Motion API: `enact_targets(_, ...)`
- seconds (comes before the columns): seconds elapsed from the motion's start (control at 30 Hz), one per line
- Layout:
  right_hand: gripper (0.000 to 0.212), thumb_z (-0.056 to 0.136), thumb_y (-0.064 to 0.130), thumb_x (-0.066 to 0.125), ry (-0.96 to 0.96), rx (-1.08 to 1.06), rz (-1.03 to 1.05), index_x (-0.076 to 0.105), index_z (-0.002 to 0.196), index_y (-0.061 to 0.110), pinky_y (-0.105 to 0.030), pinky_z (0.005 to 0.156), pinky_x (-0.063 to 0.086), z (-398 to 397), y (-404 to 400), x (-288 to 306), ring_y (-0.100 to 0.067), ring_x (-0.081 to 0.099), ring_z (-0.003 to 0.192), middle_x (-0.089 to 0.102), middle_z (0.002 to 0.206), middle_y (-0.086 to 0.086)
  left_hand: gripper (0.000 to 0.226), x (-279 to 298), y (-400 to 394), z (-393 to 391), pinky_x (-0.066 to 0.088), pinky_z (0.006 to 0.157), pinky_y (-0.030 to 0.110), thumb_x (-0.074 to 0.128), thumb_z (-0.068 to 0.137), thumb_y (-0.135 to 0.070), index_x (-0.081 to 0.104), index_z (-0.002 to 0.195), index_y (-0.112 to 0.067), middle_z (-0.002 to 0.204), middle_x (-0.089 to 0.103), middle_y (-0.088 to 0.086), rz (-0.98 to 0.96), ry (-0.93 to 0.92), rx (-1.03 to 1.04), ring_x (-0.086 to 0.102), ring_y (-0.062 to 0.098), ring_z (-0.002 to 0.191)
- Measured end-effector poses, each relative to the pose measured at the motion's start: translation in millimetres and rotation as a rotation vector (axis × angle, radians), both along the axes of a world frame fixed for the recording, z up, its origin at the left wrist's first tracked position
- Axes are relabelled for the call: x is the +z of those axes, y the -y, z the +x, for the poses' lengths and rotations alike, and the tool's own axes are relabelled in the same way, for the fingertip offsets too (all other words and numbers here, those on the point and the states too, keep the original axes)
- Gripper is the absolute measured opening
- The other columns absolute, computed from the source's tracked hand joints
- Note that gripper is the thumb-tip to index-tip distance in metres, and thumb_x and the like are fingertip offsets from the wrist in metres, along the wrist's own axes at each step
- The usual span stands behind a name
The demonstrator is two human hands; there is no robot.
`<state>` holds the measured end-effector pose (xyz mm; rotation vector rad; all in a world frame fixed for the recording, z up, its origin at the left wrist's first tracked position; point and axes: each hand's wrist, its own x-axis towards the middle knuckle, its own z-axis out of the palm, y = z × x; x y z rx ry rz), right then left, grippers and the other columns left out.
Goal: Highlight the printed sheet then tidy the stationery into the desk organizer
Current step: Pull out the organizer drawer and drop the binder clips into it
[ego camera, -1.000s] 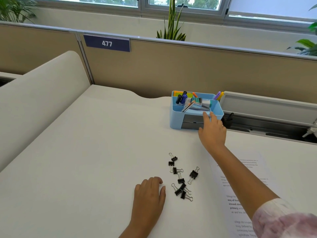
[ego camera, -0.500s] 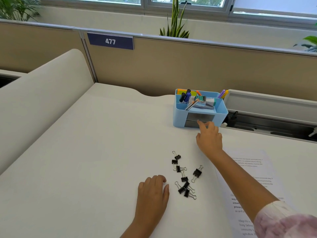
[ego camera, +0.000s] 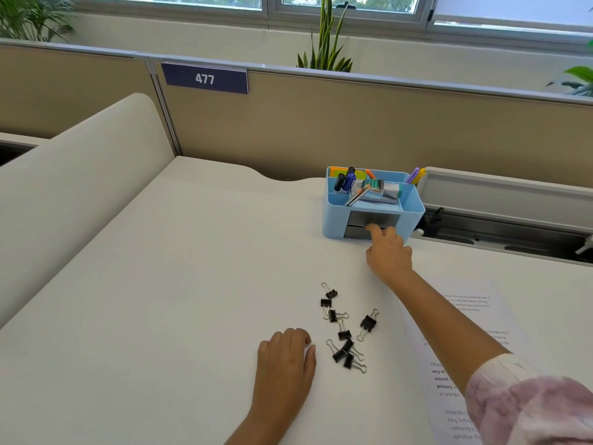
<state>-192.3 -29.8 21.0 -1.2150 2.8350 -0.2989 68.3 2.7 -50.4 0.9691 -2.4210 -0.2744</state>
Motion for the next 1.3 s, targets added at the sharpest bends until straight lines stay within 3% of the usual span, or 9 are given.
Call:
enact_targets(0.2, 0.041, 0.091, 0.010, 0.046, -0.029, 0.005, -0.005, 0.037, 0.130, 0.019, -0.042, 0.091, 0.039, 7, -7, -1, -0.029, 0.046, 0.110, 0.044, 0.120, -0.013, 0.007, 0, 0, 0, 0.035, 0.062, 0.022, 0.037, 0.086, -0.032, 0.043, 0.083, -0.029, 0.070, 0.052, -0.015, 0.009, -0.011, -0.009, 0.048, 0.009, 0.061)
enact_targets(0.37, 0.039, 0.091, 0.011, 0.046, -0.076, 0.003, 0.006, 0.037, 0.129, 0.018, -0.041, 0.092, 0.039, 19, -22, -8, -0.028, 0.047, 0.110, 0.044, 0.123, -0.012, 0.013, -1, -1, 0, 0.028, 0.064, 0.030, 0.036, 0.087, -0.032, 0.047, 0.082, -0.026, 0.070, 0.052, -0.014, -0.021, 0.016, 0.008, 0.048, 0.010, 0.062)
enact_targets(0.63, 0.025, 0.092, 0.018, 0.049, -0.029, 0.036, -0.038, 0.043, 0.116, 0.017, -0.037, 0.086, 0.042, 23, -37, -7, -0.025, 0.050, 0.101, 0.048, 0.117, -0.010, 0.014, 0, 0, 0, 0.041, 0.055, 0.029, 0.034, 0.086, -0.025, 0.046, 0.078, -0.025, 0.067, 0.050, -0.012, -0.013, 0.015, 0.007, 0.046, 0.013, 0.058)
enact_targets(0.87, 0.034, 0.094, 0.021, 0.046, 0.042, 0.124, -0.150, 0.043, 0.128, 0.022, -0.038, 0.092, 0.040, 39, -72, -15, -0.022, 0.050, 0.110, 0.047, 0.127, -0.004, 0.017, 0, 0, 0, 0.042, 0.056, 0.030, 0.034, 0.086, -0.029, 0.048, 0.079, -0.024, 0.066, 0.051, -0.012, -0.011, 0.019, 0.003, 0.048, 0.014, 0.058)
enact_targets(1.0, 0.048, 0.090, 0.003, 0.041, -0.024, 0.249, -0.127, 0.046, 0.129, 0.030, -0.039, 0.103, 0.021, 60, -109, -36, -0.015, 0.043, 0.120, 0.046, 0.133, 0.009, 0.016, 3, 0, -2, 0.041, 0.054, 0.030, 0.035, 0.086, -0.029, 0.048, 0.079, -0.024, 0.065, 0.052, -0.011, -0.008, 0.001, -0.003, 0.049, 0.015, 0.056)
enact_targets(1.07, 0.062, 0.079, -0.009, 0.048, -0.075, 0.274, -0.100, 0.050, 0.126, 0.031, -0.045, 0.107, 0.013, 67, -123, -47, -0.016, 0.046, 0.123, 0.051, 0.133, 0.009, 0.011, 3, 0, 0, 0.040, 0.056, 0.030, 0.033, 0.088, -0.026, 0.042, 0.081, -0.026, 0.067, 0.052, -0.011, 0.018, -0.006, -0.022, 0.049, 0.016, 0.057)
enact_targets(1.17, 0.073, 0.059, -0.008, 0.071, -0.163, 0.306, -0.127, 0.051, 0.115, 0.033, -0.044, 0.099, 0.015, 70, -138, -63, -0.017, 0.062, 0.107, 0.064, 0.117, 0.010, 0.012, 2, 1, 3, 0.040, 0.063, 0.029, 0.039, 0.087, -0.038, 0.046, 0.092, -0.030, 0.074, 0.054, -0.014, 0.084, -0.011, -0.131, 0.052, 0.013, 0.065)
enact_targets(1.23, 0.067, 0.060, -0.002, 0.074, -0.142, 0.305, -0.171, 0.048, 0.110, 0.035, -0.041, 0.097, 0.018, 71, -142, -63, -0.014, 0.063, 0.105, 0.066, 0.113, 0.011, 0.026, 1, 1, 5, 0.039, 0.069, 0.027, 0.044, 0.083, -0.050, 0.047, 0.102, -0.032, 0.086, 0.055, -0.014, 0.068, 0.090, -0.256, 0.054, 0.010, 0.076)
enact_targets(1.3, 0.046, 0.072, 0.007, 0.059, -0.144, 0.297, -0.249, 0.048, 0.107, 0.034, -0.038, 0.098, 0.019, 72, -145, -65, -0.011, 0.059, 0.107, 0.066, 0.111, 0.010, 0.037, 0, 2, 5, 0.036, 0.074, 0.025, 0.047, 0.080, -0.056, 0.044, 0.109, -0.034, 0.096, 0.055, -0.012, 0.078, 0.128, -0.294, 0.055, 0.010, 0.085)
